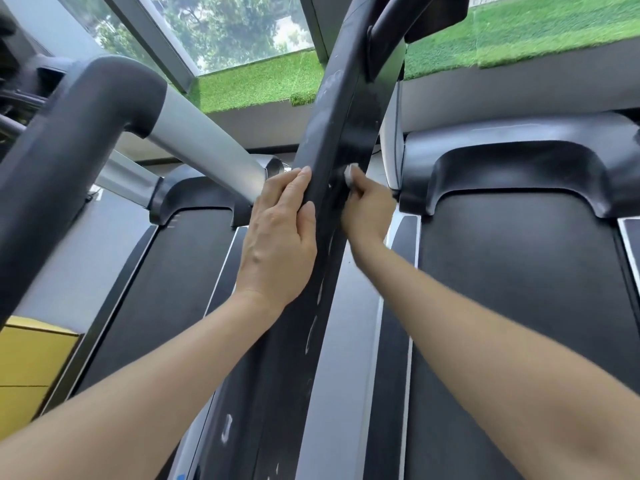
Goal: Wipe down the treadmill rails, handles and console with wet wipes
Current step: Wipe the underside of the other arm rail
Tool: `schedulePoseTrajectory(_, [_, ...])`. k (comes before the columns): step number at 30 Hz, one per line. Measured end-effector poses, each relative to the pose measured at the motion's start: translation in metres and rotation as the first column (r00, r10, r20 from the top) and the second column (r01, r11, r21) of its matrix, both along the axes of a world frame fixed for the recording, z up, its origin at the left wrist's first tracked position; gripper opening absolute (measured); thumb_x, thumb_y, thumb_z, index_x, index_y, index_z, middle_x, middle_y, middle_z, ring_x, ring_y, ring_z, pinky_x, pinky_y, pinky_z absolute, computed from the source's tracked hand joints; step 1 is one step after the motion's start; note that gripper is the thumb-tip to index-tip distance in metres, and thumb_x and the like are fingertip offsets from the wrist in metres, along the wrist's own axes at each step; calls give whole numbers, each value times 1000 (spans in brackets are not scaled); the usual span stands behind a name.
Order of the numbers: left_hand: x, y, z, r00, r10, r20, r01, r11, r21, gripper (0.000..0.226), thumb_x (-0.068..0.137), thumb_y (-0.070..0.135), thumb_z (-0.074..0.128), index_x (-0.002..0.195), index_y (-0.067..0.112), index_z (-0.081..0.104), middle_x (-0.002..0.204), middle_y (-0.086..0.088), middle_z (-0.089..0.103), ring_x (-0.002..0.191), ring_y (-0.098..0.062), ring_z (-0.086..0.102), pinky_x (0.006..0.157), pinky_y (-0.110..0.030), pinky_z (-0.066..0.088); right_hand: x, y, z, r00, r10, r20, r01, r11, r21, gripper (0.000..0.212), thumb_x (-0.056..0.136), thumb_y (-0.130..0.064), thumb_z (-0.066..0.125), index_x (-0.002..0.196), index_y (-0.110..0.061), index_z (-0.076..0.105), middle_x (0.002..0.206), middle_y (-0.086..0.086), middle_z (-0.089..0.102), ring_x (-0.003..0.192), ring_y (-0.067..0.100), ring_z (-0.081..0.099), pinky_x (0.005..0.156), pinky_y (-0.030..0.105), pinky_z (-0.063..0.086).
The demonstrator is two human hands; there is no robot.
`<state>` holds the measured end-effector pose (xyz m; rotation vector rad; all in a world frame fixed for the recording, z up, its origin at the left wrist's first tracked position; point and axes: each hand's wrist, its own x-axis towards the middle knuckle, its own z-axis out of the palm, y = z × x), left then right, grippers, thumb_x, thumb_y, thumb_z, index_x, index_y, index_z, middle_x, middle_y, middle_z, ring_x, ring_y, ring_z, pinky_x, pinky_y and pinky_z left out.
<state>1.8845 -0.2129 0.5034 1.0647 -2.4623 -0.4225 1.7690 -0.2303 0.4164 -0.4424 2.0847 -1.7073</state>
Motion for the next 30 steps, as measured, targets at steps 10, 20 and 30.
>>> schedulePoseTrajectory(10, [-1, 0, 0, 1000, 3, -8, -2, 1000, 7, 42, 99, 12, 43, 141, 14, 43, 137, 6, 42, 129, -13, 39, 110, -29, 32, 65, 62, 4, 995, 102, 20, -94, 962, -257, 31, 99, -13, 47, 124, -20, 63, 112, -12, 65, 99, 1, 59, 88, 8, 43])
schedulePoseTrajectory(20, [0, -2, 0, 1000, 1, -16, -1, 1000, 19, 41, 99, 14, 42, 141, 15, 43, 137, 7, 42, 129, -12, 39, 110, -29, 31, 35, 37, -17, 998, 52, -33, -51, 999, 12, 30, 98, -6, 40, 100, -17, 68, 69, -1, 55, 56, 4, 44, 58, 17, 34])
schedulePoseTrajectory(30, [0, 0, 0, 1000, 6, -9, -6, 1000, 28, 41, 100, 15, 42, 141, 17, 43, 136, 11, 42, 128, -10, 39, 110, -28, 33, -1, 5, -25, 994, 75, 77, -80, 995, 66, 33, 94, -3, 41, 105, -17, 69, 85, 11, 66, 79, 34, 60, 67, 39, 53])
